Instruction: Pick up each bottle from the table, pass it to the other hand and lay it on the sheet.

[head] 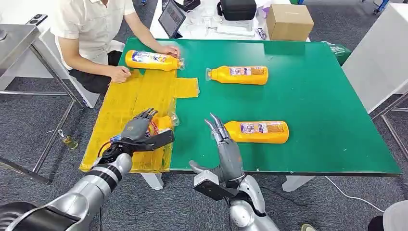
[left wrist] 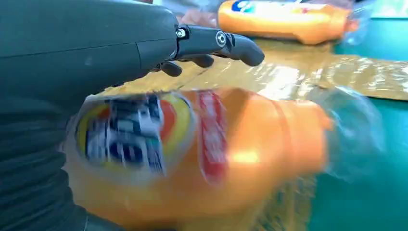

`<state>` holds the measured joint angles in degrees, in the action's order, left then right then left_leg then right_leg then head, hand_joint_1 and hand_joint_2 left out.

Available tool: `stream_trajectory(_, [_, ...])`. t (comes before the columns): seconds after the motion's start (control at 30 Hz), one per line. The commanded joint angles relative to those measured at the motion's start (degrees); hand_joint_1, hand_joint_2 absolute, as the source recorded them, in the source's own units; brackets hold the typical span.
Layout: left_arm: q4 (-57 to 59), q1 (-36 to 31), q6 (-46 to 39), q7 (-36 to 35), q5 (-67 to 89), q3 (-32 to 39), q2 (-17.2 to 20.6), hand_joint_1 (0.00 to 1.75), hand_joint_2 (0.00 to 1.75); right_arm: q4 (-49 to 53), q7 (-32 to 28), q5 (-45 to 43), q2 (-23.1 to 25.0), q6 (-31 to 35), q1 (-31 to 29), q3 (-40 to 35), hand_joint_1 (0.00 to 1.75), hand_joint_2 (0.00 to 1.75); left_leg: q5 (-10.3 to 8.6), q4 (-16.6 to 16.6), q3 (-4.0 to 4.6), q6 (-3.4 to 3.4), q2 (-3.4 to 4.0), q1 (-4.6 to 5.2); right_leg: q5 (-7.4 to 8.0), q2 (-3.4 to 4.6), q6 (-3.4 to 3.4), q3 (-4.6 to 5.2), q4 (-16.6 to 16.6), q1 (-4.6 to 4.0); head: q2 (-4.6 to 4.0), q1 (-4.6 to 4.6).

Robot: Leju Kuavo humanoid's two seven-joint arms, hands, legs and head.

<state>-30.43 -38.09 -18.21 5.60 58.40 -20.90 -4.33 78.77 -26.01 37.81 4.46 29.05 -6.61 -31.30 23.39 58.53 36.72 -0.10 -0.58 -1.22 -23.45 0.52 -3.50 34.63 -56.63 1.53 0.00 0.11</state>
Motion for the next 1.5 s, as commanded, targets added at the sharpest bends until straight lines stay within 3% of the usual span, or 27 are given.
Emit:
stream_trajectory(0.03, [-1.01, 0.38, -0.13, -0.03, 0.25, -1.83, -0.53, 0.0, 1.75, -2.71, -0.16, -0.24, -0.27, -0.23, -0.68, 1.32, 0.0, 1.75, 0.12, -0.02, -0.25, 0.07, 0.1, -0.04, -0.08, 0.0, 0.18, -0.24, 0.06, -0.09, 0.0, 0.0])
stream_trajectory(0.17, [-2.44, 0.98, -2.35, 0.19, 0.79, -1.91, -0.3, 0.0, 1.75, -2.65, -0.1, -0.17, -0.22, -0.19, -0.63, 1.42, 0.0, 1.75, 0.09, -0.02, -0.23, 0.08, 0.04, -0.05, -0.08, -0.07, 0.19, -0.23, 0.06, -0.1, 0.0, 0.0])
stream_trajectory(0.43, [-29.4, 14.42, -20.29, 0.78, 8.39, -5.85, 0.71, 0.0, 1.75, -2.4, 0.5, 1.43, -0.44, 0.65, 1.05, 1.9, 0.0, 1.75, 0.11, -0.03, -0.15, 0.07, 0.09, -0.02, -0.09, -0.01, 0.13, -0.14, 0.07, -0.05, 0.0, 0.0])
stream_trajectory(0.47, [-31.04, 15.0, -20.81, 0.85, 9.18, -6.11, 0.86, 0.0, 1.75, -2.61, 0.51, 1.41, -0.4, 0.64, 1.06, 1.87, 0.0, 1.75, 0.3, -0.02, -0.49, 0.14, 0.13, -0.06, -0.24, -0.04, 0.27, -0.5, 0.11, -0.14, 0.0, 0.0])
stream_trajectory(0.5, [-32.6, 15.54, -21.21, 0.77, 10.15, -6.45, 1.02, 0.0, 1.75, -2.83, 0.51, 1.41, -0.34, 0.71, 1.02, 1.84, 0.0, 1.75, 0.12, 0.0, -0.09, 0.07, 0.09, -0.02, -0.08, -0.01, 0.13, -0.1, 0.05, -0.06, 0.0, 0.02])
stream_trajectory(0.63, [-37.65, 18.35, -20.05, 2.18, 8.62, -8.22, 0.93, 0.0, 1.75, -2.69, 1.0, 2.39, -0.63, 1.86, 1.45, 2.18, 0.0, 1.75, 0.1, -0.02, -0.01, 0.05, 0.11, -0.02, -0.06, 0.01, 0.14, 0.02, 0.05, -0.06, 0.0, -0.02])
stream_trajectory(0.73, [-44.46, 24.45, -21.79, 7.83, -1.47, -9.2, -1.1, 0.0, 1.75, -5.01, 12.21, 17.46, -4.92, 2.67, 0.66, 3.5, 0.0, 1.75, 0.15, -0.06, -0.16, 0.09, 0.09, -0.03, -0.11, -0.02, 0.18, -0.15, 0.11, -0.08, 0.0, -0.02])
stream_trajectory(0.83, [-49.56, 30.61, -16.39, 17.81, -29.19, -8.55, -5.01, 0.0, 1.75, -8.82, 18.16, 25.39, -9.43, 5.12, 0.02, 9.71, 0.0, 1.75, 0.12, -0.09, -0.11, 0.12, 0.03, 0.01, -0.08, -0.07, 0.07, -0.14, 0.19, -0.03, 0.0, -0.02])
stream_trajectory(0.9, [-49.37, 32.66, -8.87, 18.29, -43.67, -6.98, -6.63, 0.0, 1.75, -10.28, 19.67, 28.15, -11.46, 7.19, 1.1, 14.84, 0.0, 1.75, 0.09, -0.07, -0.05, 0.13, -0.09, 0.05, -0.09, -0.18, 0.04, -0.11, 0.18, 0.01, 0.0, -0.02])
stream_trajectory(0.97, [-48.51, 33.14, -6.73, 19.7, -49.4, -6.83, -6.84, 0.0, 1.75, -12.07, 19.29, 29.33, -12.6, 9.41, 0.94, 18.34, 0.0, 1.75, 0.17, -0.09, -0.23, 0.21, -0.19, 0.04, -0.17, -0.29, 0.09, -0.39, 0.28, 0.0, 0.0, 0.0])
stream_trajectory(1.1, [-48.33, 32.74, -6.09, 20.28, -51.14, -7.27, -6.24, 0.0, 1.75, -13.67, 18.2, 28.98, -12.22, 9.81, -0.46, 20.13, 0.0, 1.75, 0.17, -0.02, 0.07, 0.21, -0.03, 0.22, -0.05, -0.09, 0.07, 0.0, 0.16, 0.18, 0.0, 0.0])
stream_trajectory(1.27, [-48.57, 32.86, -1.77, 18.85, -56.64, -7.45, -5.66, 0.0, 1.75, -16.36, 18.6, 28.58, -12.77, 10.44, -2.42, 20.64, 0.0, 1.75, 0.25, -0.04, -0.16, 0.2, 0.08, 0.15, -0.09, -0.02, 0.19, -0.16, 0.16, 0.08, 0.0, -0.02])
stream_trajectory(1.4, [-48.56, 33.29, -1.25, 19.41, -57.58, -8.86, -4.97, 0.0, 1.75, -17.14, 13.7, 29.77, -11.69, 10.95, -4.04, 28.56, 0.0, 1.75, 0.25, -0.03, -0.18, 0.25, 0.1, 0.12, -0.09, -0.01, 0.15, -0.17, 0.15, 0.05, 0.0, -0.07])
stream_trajectory(1.5, [-47.86, 33.25, -0.92, 19.33, -57.72, -9.94, -5.09, 0.0, 1.75, -22.94, 14.55, 29.56, -12.42, 10.04, -6.95, 27.11, 0.0, 1.75, 0.22, -0.03, -0.13, 0.25, 0.12, 0.12, -0.07, -0.01, 0.1, -0.14, 0.17, 0.07, 0.0, -0.02])
